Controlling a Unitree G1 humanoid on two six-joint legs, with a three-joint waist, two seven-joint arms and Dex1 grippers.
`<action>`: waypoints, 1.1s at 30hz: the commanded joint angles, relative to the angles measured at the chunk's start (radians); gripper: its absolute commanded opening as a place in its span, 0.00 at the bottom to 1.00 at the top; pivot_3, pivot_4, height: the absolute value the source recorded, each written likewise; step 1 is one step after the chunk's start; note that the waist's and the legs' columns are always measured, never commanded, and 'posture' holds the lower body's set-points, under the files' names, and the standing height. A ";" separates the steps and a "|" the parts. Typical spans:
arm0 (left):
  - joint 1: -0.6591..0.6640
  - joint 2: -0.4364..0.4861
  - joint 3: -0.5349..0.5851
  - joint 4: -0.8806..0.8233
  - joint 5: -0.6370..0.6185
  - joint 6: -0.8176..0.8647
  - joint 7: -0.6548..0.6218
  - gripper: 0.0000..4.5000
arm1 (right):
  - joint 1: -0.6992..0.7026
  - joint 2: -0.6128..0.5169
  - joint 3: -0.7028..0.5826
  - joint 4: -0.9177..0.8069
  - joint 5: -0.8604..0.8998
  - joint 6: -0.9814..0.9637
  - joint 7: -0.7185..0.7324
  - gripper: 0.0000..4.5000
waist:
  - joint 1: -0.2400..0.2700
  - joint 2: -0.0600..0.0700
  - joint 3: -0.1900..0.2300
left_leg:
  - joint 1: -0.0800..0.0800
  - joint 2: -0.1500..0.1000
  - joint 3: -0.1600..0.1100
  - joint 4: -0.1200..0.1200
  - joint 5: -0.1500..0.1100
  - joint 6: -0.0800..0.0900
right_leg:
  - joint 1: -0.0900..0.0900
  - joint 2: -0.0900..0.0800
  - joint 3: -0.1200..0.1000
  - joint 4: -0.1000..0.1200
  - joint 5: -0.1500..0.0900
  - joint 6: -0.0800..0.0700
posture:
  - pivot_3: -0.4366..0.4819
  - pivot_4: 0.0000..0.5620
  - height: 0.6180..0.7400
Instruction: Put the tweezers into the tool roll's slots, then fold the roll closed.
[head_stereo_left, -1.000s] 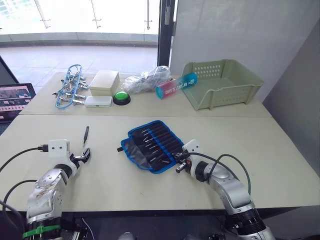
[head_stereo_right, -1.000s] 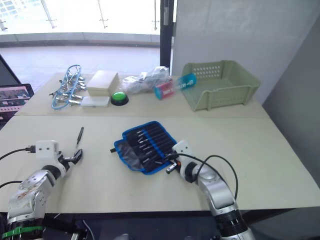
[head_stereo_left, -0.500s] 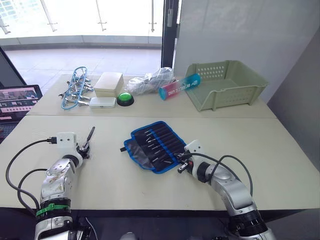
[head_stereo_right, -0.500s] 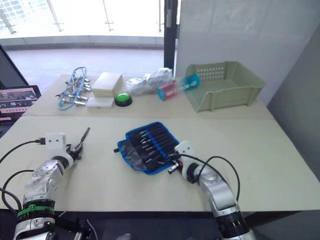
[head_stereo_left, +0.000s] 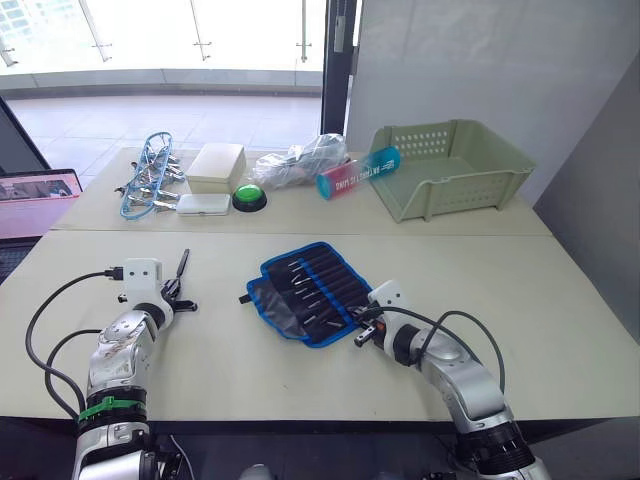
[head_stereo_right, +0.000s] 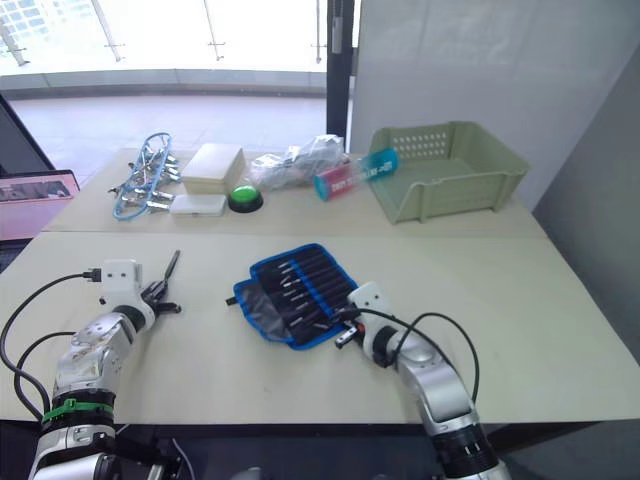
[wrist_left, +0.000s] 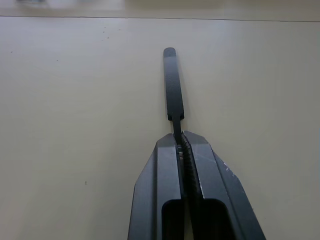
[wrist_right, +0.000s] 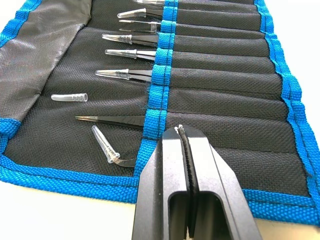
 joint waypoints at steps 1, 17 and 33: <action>0.015 0.026 -0.050 -0.240 -0.073 0.012 -0.118 0.01 | 0.031 -0.005 0.018 0.055 -0.017 0.050 -0.012 0.00 | -0.005 -0.003 0.002 | -0.001 0.000 0.000 0.000 0.000 0.000 | -0.001 0.000 0.000 0.000 0.000 0.000 | 0.48 0.27 0.81; 0.053 0.354 -0.375 -0.838 -0.437 0.718 -0.474 0.01 | -0.007 0.009 0.030 0.105 -0.020 0.044 -0.009 0.00 | -0.022 -0.006 0.006 | -0.002 0.000 0.000 -0.001 0.000 0.000 | -0.003 0.000 0.001 0.000 0.000 0.000 | 0.48 0.27 0.81; -0.080 0.373 -0.511 -0.750 -0.336 0.733 -0.437 0.01 | 0.034 0.012 0.019 0.059 -0.020 0.057 -0.025 0.00 | -0.018 -0.005 0.007 | -0.002 0.000 0.000 -0.001 0.000 0.000 | -0.003 0.000 0.002 0.000 0.000 0.000 | 0.48 0.27 0.81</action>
